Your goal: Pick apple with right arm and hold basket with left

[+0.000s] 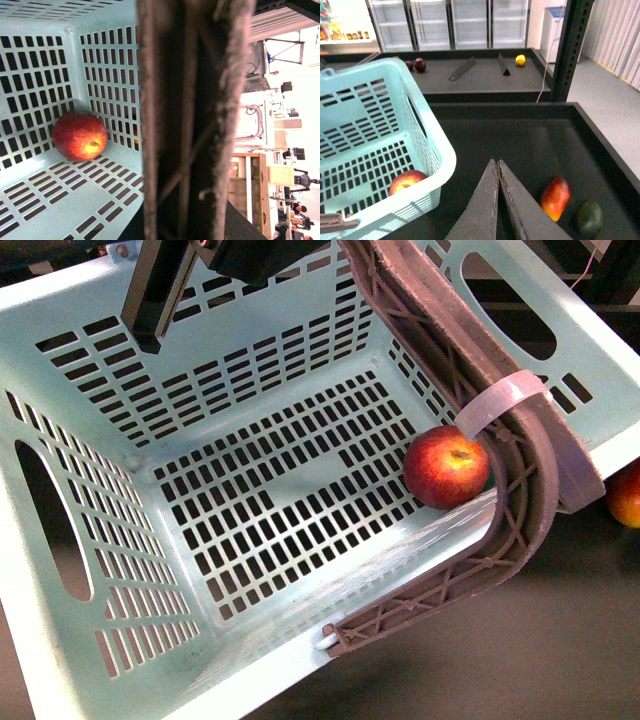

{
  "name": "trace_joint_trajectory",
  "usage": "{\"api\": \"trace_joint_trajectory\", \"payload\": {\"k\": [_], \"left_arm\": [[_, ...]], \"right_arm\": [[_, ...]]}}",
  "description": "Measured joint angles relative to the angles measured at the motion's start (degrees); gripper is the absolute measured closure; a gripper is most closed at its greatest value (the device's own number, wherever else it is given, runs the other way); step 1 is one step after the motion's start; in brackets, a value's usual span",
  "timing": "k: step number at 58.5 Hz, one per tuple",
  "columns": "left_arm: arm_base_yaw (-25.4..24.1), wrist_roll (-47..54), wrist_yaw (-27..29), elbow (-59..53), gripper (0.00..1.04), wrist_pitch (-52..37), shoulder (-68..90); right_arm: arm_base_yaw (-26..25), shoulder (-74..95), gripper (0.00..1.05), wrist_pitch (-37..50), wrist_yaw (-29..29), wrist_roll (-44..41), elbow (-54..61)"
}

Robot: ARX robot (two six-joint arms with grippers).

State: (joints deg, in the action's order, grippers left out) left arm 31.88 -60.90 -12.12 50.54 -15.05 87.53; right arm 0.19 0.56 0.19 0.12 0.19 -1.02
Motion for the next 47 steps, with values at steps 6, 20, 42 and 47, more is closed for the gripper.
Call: {"api": "trace_joint_trajectory", "payload": {"k": [6, 20, 42, 47], "left_arm": [[0.0, 0.0, -0.1, 0.0, 0.99, 0.0, 0.0], [0.6, -1.1, 4.5, 0.0, 0.99, 0.2, 0.0], [-8.8, -12.5, 27.5, 4.8, 0.99, 1.8, 3.1], [-12.9, -16.4, 26.3, 4.8, 0.99, 1.9, 5.2]], "right_arm": [[0.0, -0.1, 1.03, 0.0, 0.0, 0.0, 0.0], [0.0, -0.2, 0.73, -0.1, 0.0, 0.0, 0.0], [0.0, -0.2, 0.14, -0.1, 0.0, 0.0, 0.0], [0.0, -0.2, 0.09, -0.1, -0.1, 0.0, 0.0]]}}
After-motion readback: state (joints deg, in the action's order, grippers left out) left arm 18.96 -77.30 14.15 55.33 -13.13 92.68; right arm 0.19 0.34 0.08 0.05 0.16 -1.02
